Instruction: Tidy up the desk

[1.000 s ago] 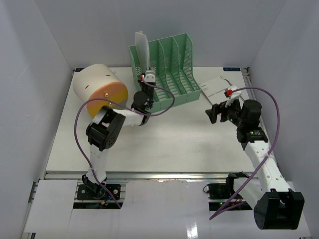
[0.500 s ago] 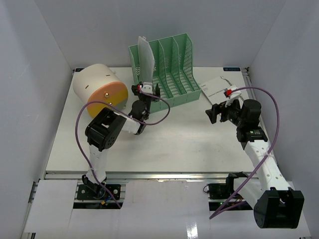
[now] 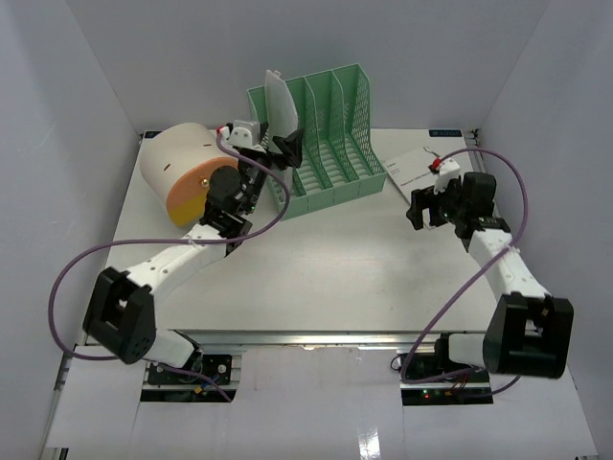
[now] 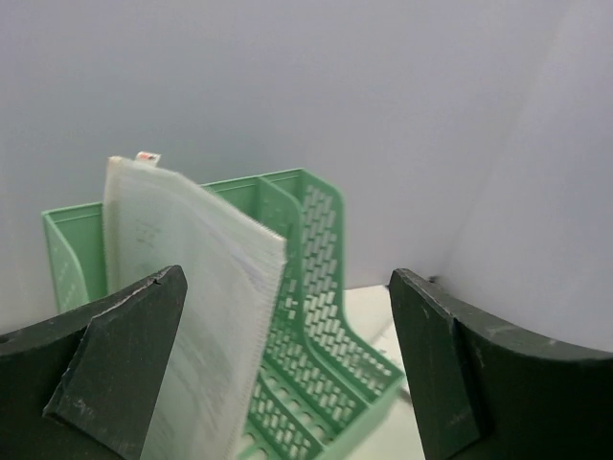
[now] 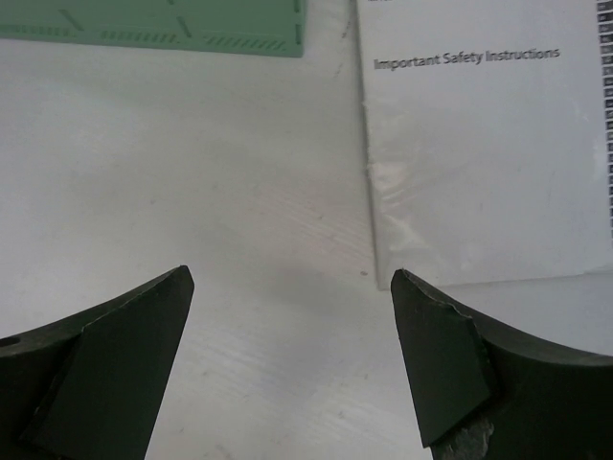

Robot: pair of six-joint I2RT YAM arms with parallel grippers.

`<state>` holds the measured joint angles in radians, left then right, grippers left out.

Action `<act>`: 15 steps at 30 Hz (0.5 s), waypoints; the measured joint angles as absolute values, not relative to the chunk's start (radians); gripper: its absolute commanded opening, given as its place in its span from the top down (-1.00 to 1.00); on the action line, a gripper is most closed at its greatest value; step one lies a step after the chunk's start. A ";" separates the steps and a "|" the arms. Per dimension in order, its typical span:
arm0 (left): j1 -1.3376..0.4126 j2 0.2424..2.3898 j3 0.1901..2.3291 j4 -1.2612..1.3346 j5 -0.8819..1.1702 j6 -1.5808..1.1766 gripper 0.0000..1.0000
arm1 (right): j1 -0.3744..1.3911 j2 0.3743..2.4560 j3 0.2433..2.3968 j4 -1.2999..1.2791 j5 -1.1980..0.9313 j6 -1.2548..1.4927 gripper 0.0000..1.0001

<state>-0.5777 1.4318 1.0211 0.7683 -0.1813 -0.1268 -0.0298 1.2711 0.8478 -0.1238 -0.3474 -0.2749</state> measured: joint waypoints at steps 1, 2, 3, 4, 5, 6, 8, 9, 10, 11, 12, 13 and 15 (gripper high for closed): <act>-0.578 1.387 1.021 0.714 -0.153 -0.149 -0.96 | -0.023 1.338 0.896 -0.136 -0.309 -0.304 -0.80; -0.578 1.345 1.017 0.663 -0.129 -0.172 -0.96 | -0.011 1.402 0.945 -0.139 -0.265 -0.330 -0.81; -0.578 1.308 1.012 0.613 -0.101 -0.192 -0.96 | 0.004 1.465 0.989 -0.139 -0.223 -0.355 -0.83; -0.578 1.273 1.007 0.564 -0.072 -0.210 -0.96 | 0.019 1.528 1.031 -0.138 -0.180 -0.380 -0.84; -0.578 1.240 1.003 0.513 -0.043 -0.226 -0.96 | 0.037 1.589 1.071 -0.140 -0.137 -0.405 -0.84; -0.578 1.207 0.996 0.455 -0.014 -0.237 -0.96 | 0.056 1.645 1.106 -0.148 -0.097 -0.429 -0.84; -0.578 1.138 0.966 0.333 0.033 -0.248 -0.96 | 0.088 1.740 1.169 -0.151 -0.031 -0.465 -0.86; -0.578 1.097 0.945 0.277 0.048 -0.246 -0.96 | 0.104 1.780 1.195 -0.153 -0.004 -0.478 -0.87; -0.578 1.044 0.917 0.215 0.060 -0.242 -0.96 | 0.115 1.810 1.214 -0.151 0.017 -0.487 -0.88; -0.578 0.992 0.889 0.153 0.073 -0.237 -0.96 | 0.127 1.840 1.233 -0.150 0.037 -0.495 -0.90; -0.578 0.935 0.864 0.105 0.074 -0.227 -0.96 | 0.137 1.856 1.244 -0.150 0.050 -0.497 -0.92; -0.578 0.878 0.839 0.057 0.075 -0.217 -0.96 | 0.147 1.872 1.255 -0.150 0.063 -0.499 -0.94; -0.578 0.747 0.791 -0.038 0.065 -0.195 -0.96 | 0.159 1.890 1.269 -0.139 0.090 -0.492 -0.98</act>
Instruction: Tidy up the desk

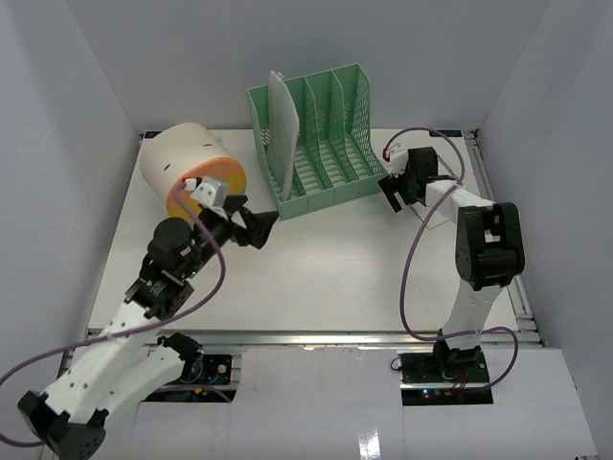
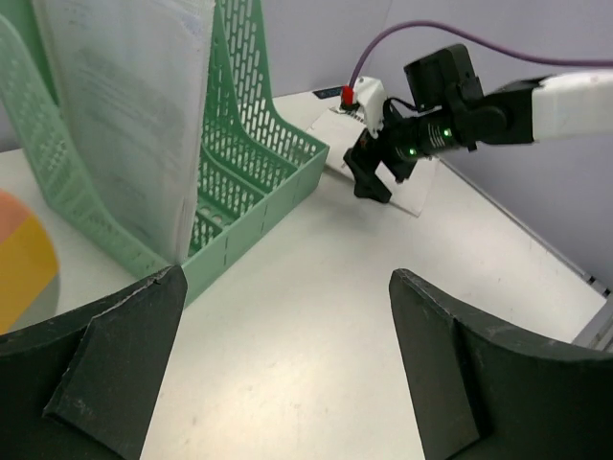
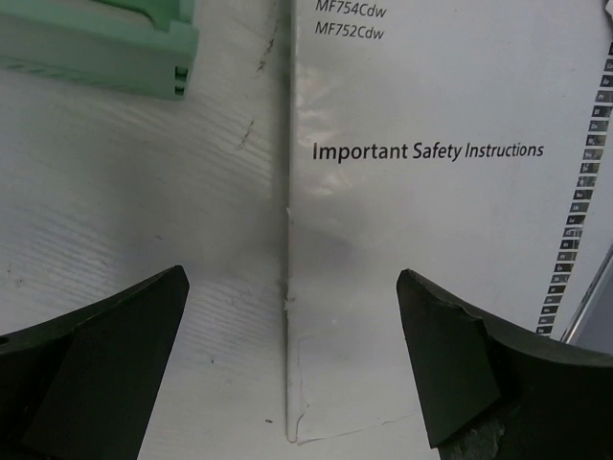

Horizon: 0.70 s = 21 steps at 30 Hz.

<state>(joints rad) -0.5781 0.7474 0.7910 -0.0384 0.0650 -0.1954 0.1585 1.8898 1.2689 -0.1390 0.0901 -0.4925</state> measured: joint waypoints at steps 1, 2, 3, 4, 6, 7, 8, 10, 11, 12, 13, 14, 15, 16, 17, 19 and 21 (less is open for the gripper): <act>-0.578 0.684 0.770 -0.071 0.061 -0.186 -0.96 | 0.162 1.897 1.273 -0.126 0.107 -0.487 -1.00; -0.578 0.621 0.750 -0.104 0.059 -0.178 -0.96 | 0.165 1.904 1.275 -0.110 0.126 -0.482 -1.00; -0.578 0.560 0.731 -0.137 0.058 -0.171 -0.96 | 0.166 1.910 1.275 -0.094 0.145 -0.478 -0.95; -0.578 0.494 0.710 -0.171 0.059 -0.165 -0.96 | 0.170 1.926 1.275 -0.070 0.172 -0.475 -0.90; -0.578 0.392 0.674 -0.225 0.059 -0.154 -0.96 | 0.176 1.953 1.275 -0.031 0.217 -0.470 -0.82; -0.578 0.384 0.667 -0.234 0.059 -0.154 -0.96 | 0.177 1.957 1.275 -0.027 0.223 -0.470 -0.79; -0.578 0.376 0.661 -0.243 0.060 -0.153 -0.96 | 0.178 1.961 1.275 -0.022 0.229 -0.470 -0.75; -0.578 0.354 0.633 -0.257 0.059 -0.153 -0.96 | 0.180 1.973 1.275 -0.009 0.247 -0.471 -0.68; -0.578 0.335 0.607 -0.269 0.059 -0.153 -0.96 | 0.181 1.981 1.275 0.001 0.257 -0.472 -0.64; -0.578 0.312 0.581 -0.286 0.060 -0.154 -0.96 | 0.182 1.989 1.275 0.011 0.266 -0.475 -0.56; -0.578 0.288 0.560 -0.307 0.060 -0.153 -0.96 | 0.184 1.996 1.273 0.021 0.273 -0.479 -0.41; -0.578 0.269 0.549 -0.328 0.060 -0.153 -0.96 | 0.184 2.000 1.271 0.031 0.282 -0.481 -0.28; -0.578 0.256 0.546 -0.342 0.061 -0.153 -0.96 | 0.184 2.001 1.270 0.039 0.288 -0.483 -0.17; -0.578 0.244 0.545 -0.346 0.064 -0.153 -0.96 | 0.184 2.002 1.266 0.048 0.292 -0.486 -0.07; -0.578 0.233 0.545 -0.347 0.069 -0.153 -0.96 | 0.185 2.002 1.260 0.056 0.294 -0.490 -0.02; -0.578 0.217 0.545 -0.343 0.089 -0.155 -0.96 | 0.184 2.002 1.244 0.064 0.293 -0.495 0.17; -0.578 0.215 0.545 -0.338 0.114 -0.161 -0.96 | 0.185 2.002 1.226 0.077 0.292 -0.504 0.27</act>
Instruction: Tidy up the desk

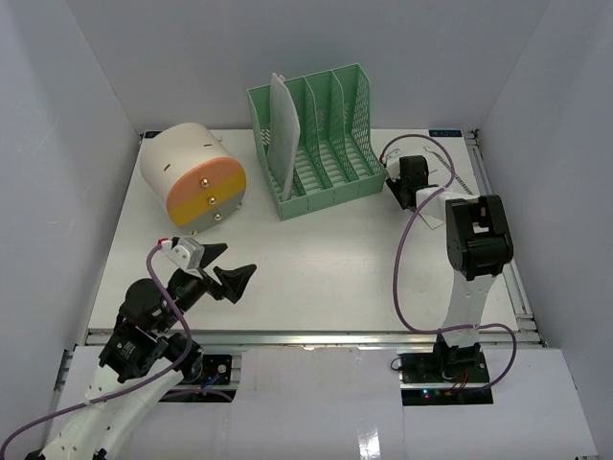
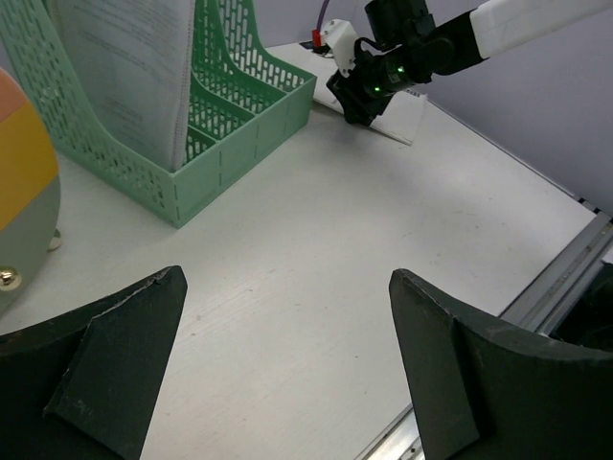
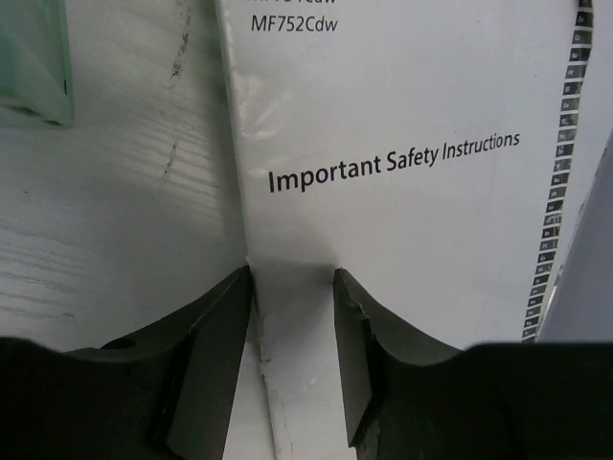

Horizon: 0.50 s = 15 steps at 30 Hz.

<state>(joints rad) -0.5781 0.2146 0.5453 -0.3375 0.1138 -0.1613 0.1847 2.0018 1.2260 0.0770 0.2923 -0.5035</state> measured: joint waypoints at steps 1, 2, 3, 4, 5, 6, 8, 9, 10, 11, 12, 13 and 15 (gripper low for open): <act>-0.578 0.217 0.545 -0.335 0.127 -0.169 -0.96 | 0.184 2.002 1.222 0.083 0.292 -0.505 0.37; -0.578 0.221 0.545 -0.333 0.139 -0.176 -0.96 | 0.184 2.002 1.217 0.092 0.292 -0.507 0.47; -0.578 0.225 0.545 -0.331 0.151 -0.184 -0.96 | 0.184 2.001 1.211 0.100 0.293 -0.508 0.53; -0.578 0.231 0.545 -0.325 0.164 -0.195 -0.96 | 0.183 2.001 1.205 0.108 0.292 -0.511 0.58; -0.578 0.237 0.545 -0.318 0.178 -0.207 -0.96 | 0.183 2.001 1.198 0.115 0.290 -0.515 0.63; -0.578 0.243 0.545 -0.310 0.192 -0.221 -0.96 | 0.182 2.000 1.192 0.123 0.289 -0.518 0.66; -0.578 0.253 0.539 -0.282 0.219 -0.252 -0.96 | 0.180 1.991 1.174 0.133 0.285 -0.524 0.74; -0.578 0.256 0.532 -0.264 0.231 -0.267 -0.96 | 0.177 1.984 1.164 0.134 0.282 -0.527 0.78; -0.578 0.258 0.524 -0.246 0.243 -0.282 -0.96 | 0.174 1.976 1.154 0.136 0.279 -0.529 0.80; -0.578 0.261 0.510 -0.214 0.258 -0.306 -0.96 | 0.171 1.967 1.144 0.137 0.275 -0.529 0.82; -0.578 0.274 0.495 -0.182 0.276 -0.331 -0.96 | 0.167 1.955 1.131 0.136 0.271 -0.529 0.84; -0.578 0.287 0.480 -0.151 0.294 -0.356 -0.96 | 0.163 1.942 1.118 0.136 0.268 -0.529 0.84; -0.578 0.336 0.449 -0.074 0.334 -0.411 -0.96 | 0.155 1.912 1.091 0.130 0.259 -0.528 0.85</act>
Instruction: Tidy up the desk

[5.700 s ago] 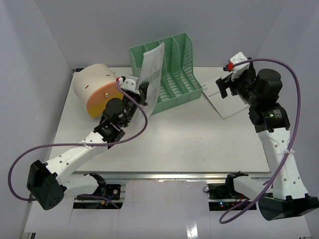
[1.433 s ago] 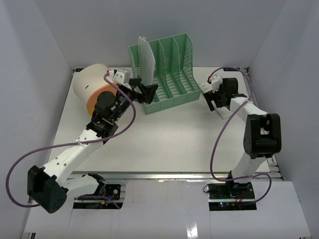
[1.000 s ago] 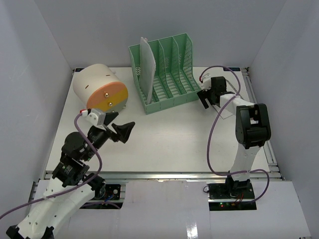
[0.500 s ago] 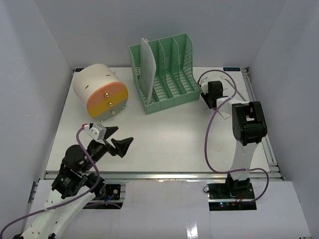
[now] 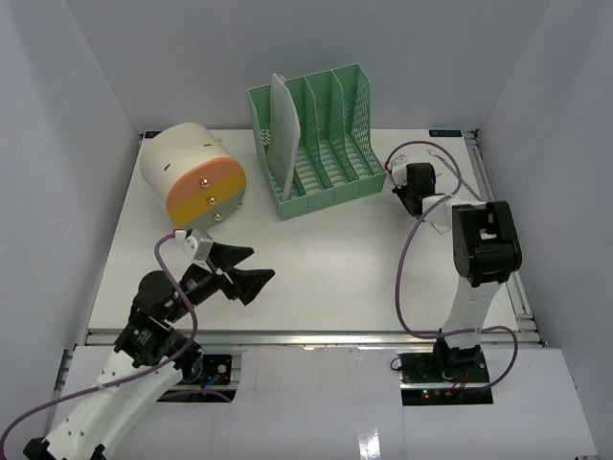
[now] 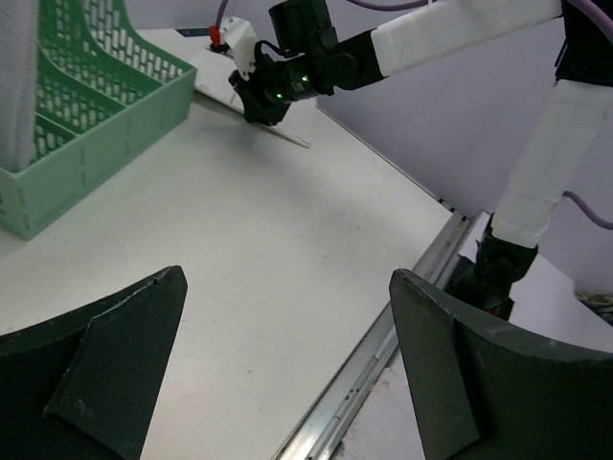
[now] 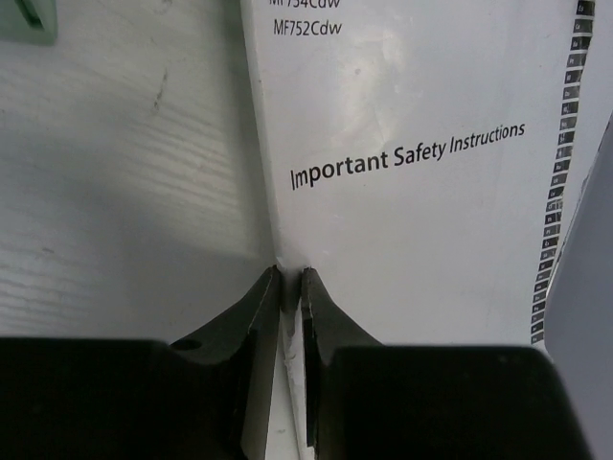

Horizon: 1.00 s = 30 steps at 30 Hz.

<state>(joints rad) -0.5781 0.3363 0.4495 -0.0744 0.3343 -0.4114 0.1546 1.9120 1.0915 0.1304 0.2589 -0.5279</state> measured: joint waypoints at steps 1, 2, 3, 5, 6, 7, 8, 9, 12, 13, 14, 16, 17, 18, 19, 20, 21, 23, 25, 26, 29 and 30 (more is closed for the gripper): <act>-0.578 0.369 0.437 -0.043 0.349 -0.435 -0.96 | 0.150 1.889 1.076 0.122 0.253 -0.527 0.85; -0.578 0.402 0.425 -0.011 0.363 -0.459 -0.96 | 0.145 1.866 1.061 0.113 0.247 -0.526 0.85; -0.578 0.433 0.413 0.021 0.377 -0.481 -0.96 | 0.140 1.842 1.045 0.105 0.240 -0.525 0.85; -0.578 0.489 0.389 0.091 0.398 -0.521 -0.96 | 0.125 1.775 1.003 0.083 0.208 -0.523 0.85; -0.578 0.515 0.383 0.125 0.406 -0.538 -0.96 | 0.116 1.729 0.976 0.064 0.187 -0.522 0.85; -0.578 0.539 0.379 0.157 0.411 -0.554 -0.96 | 0.106 1.680 0.950 0.040 0.165 -0.520 0.84; -0.578 0.560 0.377 0.189 0.415 -0.568 -0.96 | 0.096 1.629 0.927 0.013 0.144 -0.517 0.84; -0.578 0.576 0.373 0.219 0.417 -0.582 -0.96 | 0.085 1.578 0.908 -0.013 0.123 -0.512 0.84; -0.578 0.631 0.364 0.327 0.418 -0.627 -0.96 | 0.053 1.435 0.868 -0.077 0.057 -0.504 0.85; -0.578 0.653 0.362 0.358 0.414 -0.645 -0.96 | 0.043 1.393 0.859 -0.094 0.034 -0.503 0.85; -0.578 0.684 0.362 0.394 0.407 -0.667 -0.96 | 0.035 1.350 0.849 -0.112 0.007 -0.504 0.85; -0.578 0.755 0.363 0.452 0.391 -0.706 -0.96 | 0.029 1.266 0.831 -0.151 -0.046 -0.504 0.85; -0.578 0.791 0.364 0.479 0.384 -0.725 -0.96 | 0.027 1.224 0.821 -0.170 -0.072 -0.504 0.85; -0.580 0.834 0.368 0.493 0.374 -0.745 -0.96 | 0.027 1.189 0.818 -0.189 -0.104 -0.506 0.85; -0.586 0.886 0.391 0.502 0.363 -0.761 -0.96 | 0.027 1.156 0.815 -0.210 -0.137 -0.509 0.85; -0.592 0.939 0.420 0.510 0.351 -0.776 -0.96 | 0.027 1.124 0.812 -0.231 -0.169 -0.512 0.85; -0.601 0.999 0.456 0.513 0.338 -0.788 -0.96 | 0.027 1.095 0.811 -0.249 -0.197 -0.515 0.85; -0.629 1.125 0.557 0.520 0.314 -0.806 -0.96 | 0.027 1.045 0.809 -0.285 -0.246 -0.527 0.85; -0.658 1.228 0.654 0.525 0.295 -0.817 -0.96 | 0.028 1.004 0.806 -0.315 -0.285 -0.537 0.84; -0.672 1.265 0.692 0.529 0.285 -0.817 -0.96 | 0.028 0.984 0.801 -0.326 -0.302 -0.544 0.84; -0.717 1.361 0.794 0.537 0.264 -0.806 -0.96 | 0.028 0.925 0.782 -0.370 -0.348 -0.565 0.85; -0.729 1.389 0.820 0.541 0.259 -0.794 -0.96 | 0.028 0.906 0.779 -0.386 -0.364 -0.573 0.85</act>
<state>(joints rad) -0.7294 1.3886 0.8196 0.5414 0.2593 -0.7940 0.0281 0.9061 0.7787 -0.3856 -0.3638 -0.5732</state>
